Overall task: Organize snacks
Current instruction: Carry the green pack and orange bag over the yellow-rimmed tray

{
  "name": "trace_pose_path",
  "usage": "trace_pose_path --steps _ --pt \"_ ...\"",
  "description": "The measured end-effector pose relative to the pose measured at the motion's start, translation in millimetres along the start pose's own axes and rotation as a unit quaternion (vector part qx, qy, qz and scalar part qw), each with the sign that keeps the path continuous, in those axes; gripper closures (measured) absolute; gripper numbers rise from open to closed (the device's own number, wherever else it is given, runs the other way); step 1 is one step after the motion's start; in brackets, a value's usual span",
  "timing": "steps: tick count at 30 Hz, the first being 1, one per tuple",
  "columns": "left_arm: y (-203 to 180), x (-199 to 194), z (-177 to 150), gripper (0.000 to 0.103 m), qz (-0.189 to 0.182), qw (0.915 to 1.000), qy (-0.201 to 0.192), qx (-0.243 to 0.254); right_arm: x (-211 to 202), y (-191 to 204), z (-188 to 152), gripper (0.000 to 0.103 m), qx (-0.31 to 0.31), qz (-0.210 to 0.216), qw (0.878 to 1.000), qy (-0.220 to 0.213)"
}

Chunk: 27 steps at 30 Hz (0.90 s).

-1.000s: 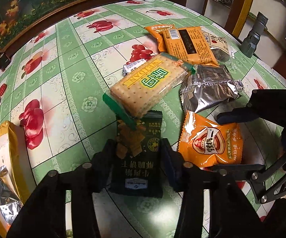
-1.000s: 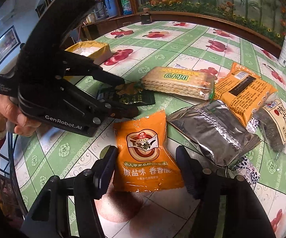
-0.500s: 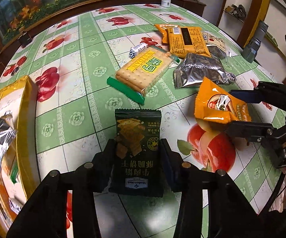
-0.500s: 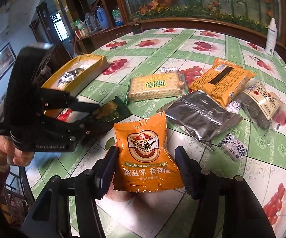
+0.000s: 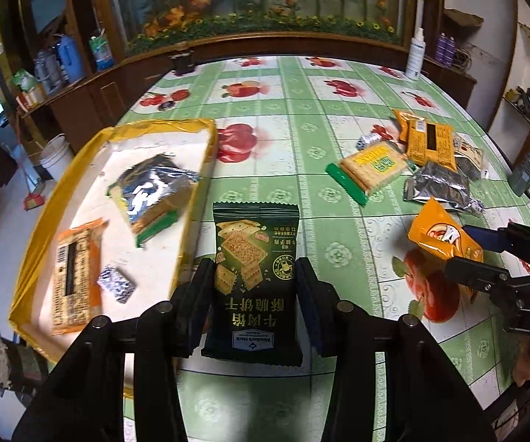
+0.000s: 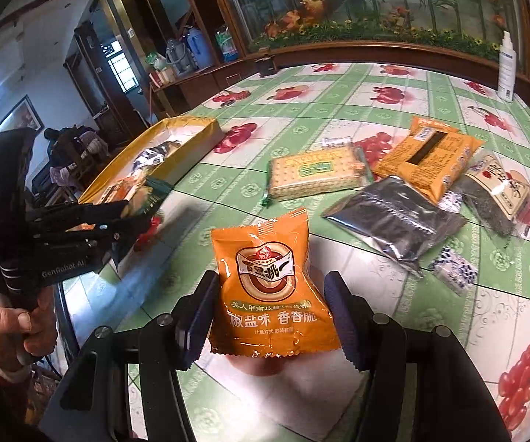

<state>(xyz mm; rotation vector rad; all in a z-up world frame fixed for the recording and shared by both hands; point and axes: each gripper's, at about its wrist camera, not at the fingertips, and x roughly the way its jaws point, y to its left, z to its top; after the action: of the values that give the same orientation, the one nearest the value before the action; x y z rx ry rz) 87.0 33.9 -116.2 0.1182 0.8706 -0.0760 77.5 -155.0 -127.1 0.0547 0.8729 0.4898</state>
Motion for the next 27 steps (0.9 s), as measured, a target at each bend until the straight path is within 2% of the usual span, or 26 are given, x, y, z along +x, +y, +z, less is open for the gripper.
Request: trace_pose_path --steps 2,8,27 --pt "9 -8 0 0.060 0.023 0.9996 -0.012 -0.006 2 7 1 0.043 -0.004 0.006 1.000 0.000" --pt "33 -21 0 0.060 0.048 0.9980 -0.028 -0.032 12 30 6 0.043 -0.021 0.023 1.000 0.005" --pt "94 -31 -11 0.060 0.091 0.9900 -0.044 -0.098 35 102 28 0.043 -0.071 0.064 0.995 0.009"
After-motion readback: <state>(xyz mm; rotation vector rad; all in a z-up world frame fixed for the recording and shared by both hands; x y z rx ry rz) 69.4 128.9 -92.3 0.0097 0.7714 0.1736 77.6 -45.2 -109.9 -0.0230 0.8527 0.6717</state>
